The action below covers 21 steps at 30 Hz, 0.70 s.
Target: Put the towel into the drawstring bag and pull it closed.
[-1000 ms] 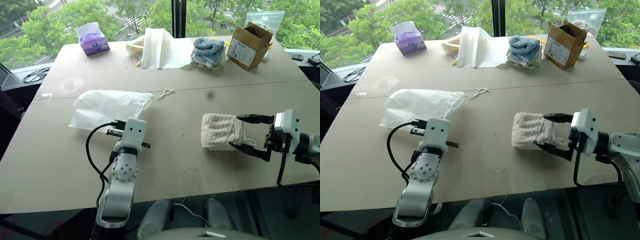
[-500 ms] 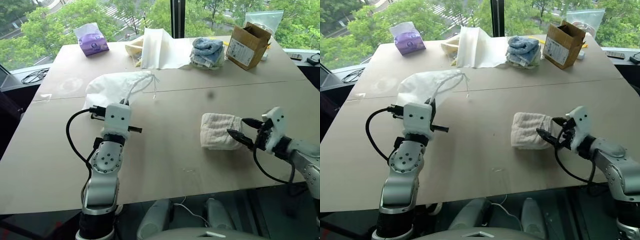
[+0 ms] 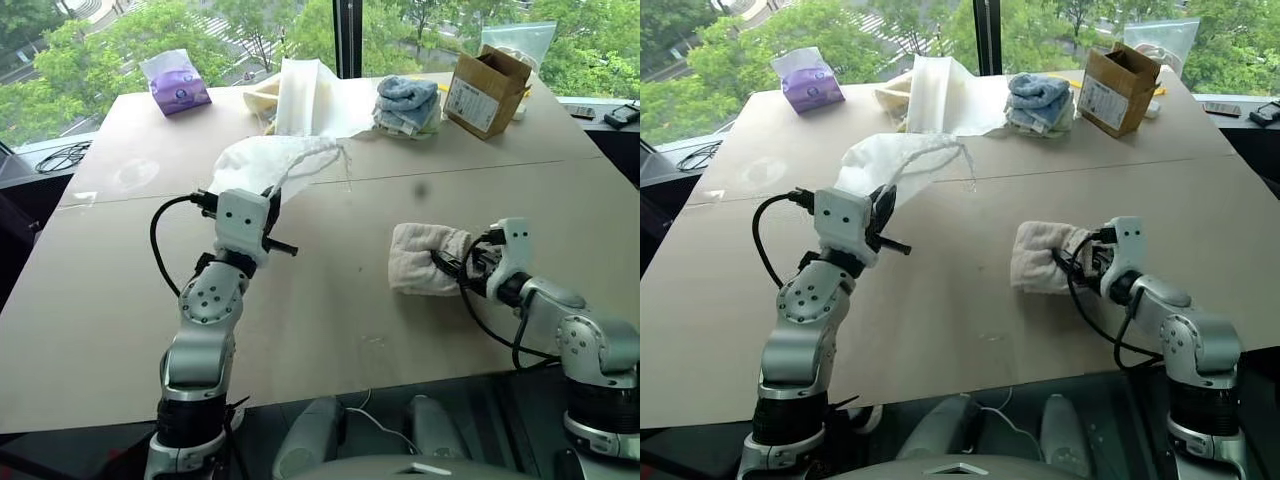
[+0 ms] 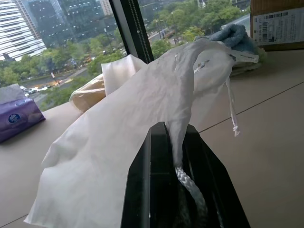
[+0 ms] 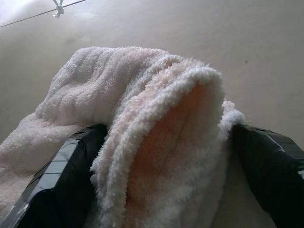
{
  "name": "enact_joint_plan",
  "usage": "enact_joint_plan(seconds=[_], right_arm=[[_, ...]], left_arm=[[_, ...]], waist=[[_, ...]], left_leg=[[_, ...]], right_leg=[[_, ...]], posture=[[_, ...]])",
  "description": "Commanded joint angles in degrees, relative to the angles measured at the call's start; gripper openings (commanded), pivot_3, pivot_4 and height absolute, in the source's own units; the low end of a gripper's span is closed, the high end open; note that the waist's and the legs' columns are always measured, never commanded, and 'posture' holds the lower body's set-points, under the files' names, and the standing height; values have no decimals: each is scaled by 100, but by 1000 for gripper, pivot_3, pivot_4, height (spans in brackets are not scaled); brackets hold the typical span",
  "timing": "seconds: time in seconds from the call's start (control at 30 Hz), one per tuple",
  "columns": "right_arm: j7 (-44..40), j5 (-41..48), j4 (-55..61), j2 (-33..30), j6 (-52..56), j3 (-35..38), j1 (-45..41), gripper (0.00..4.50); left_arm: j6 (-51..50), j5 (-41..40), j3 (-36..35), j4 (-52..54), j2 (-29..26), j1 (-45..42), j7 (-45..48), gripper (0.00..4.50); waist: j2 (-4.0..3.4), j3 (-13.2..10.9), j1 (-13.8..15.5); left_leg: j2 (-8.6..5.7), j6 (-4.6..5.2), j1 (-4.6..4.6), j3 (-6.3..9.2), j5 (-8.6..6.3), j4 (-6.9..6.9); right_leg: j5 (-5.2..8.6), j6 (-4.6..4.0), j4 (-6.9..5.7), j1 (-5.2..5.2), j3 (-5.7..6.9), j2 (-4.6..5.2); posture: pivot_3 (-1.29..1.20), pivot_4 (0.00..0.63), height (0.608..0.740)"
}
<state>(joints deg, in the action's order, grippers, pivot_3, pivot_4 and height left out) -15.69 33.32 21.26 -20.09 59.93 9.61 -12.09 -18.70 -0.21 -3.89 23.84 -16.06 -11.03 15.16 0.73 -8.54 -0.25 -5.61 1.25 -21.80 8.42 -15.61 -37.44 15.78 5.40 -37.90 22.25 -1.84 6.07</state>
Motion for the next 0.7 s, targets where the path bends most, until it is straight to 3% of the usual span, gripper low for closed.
enact_joint_plan(seconds=[0.03,0.1,0.23,0.37,0.4,0.7], right_arm=[[-221,94,141,-86,419,-641,199,4254],[-244,119,166,-86,428,-690,201,3700],[-278,219,173,3,432,-592,158,2142],[-350,946,295,411,709,-66,67,244],[-340,1119,326,505,778,58,33,63],[311,3129,264,1363,802,1197,-732,63]], left_arm=[[32,-212,11,-47,-49,-257,166,27],[100,-274,20,-192,-118,-403,304,0],[262,-460,47,-418,-249,-575,646,0],[363,-714,52,-677,-429,-841,1075,0],[358,-761,47,-753,-458,-918,1141,0],[499,-1359,18,-1200,-657,-1223,1969,0]], waist=[[3,2,-44],[5,3,-68],[5,3,-79],[5,2,-62],[5,1,-58],[0,-2,-73]], left_leg=[[0,0,1,0,0,0],[1,0,1,0,0,0],[2,-1,3,-1,0,1],[2,-1,-4,-1,0,1],[2,-1,-7,0,1,1],[0,-4,-28,-5,3,6]], right_leg=[[0,0,0,0,0,-1],[0,0,0,0,0,-1],[0,0,-1,1,-1,-3],[0,0,-1,7,-3,-2],[0,0,-1,11,-3,-3],[-1,-1,-12,48,-14,-1]], posture=[[0,150,740],[0,150,740],[0,150,740],[0,150,740],[0,150,740],[0,150,740]])
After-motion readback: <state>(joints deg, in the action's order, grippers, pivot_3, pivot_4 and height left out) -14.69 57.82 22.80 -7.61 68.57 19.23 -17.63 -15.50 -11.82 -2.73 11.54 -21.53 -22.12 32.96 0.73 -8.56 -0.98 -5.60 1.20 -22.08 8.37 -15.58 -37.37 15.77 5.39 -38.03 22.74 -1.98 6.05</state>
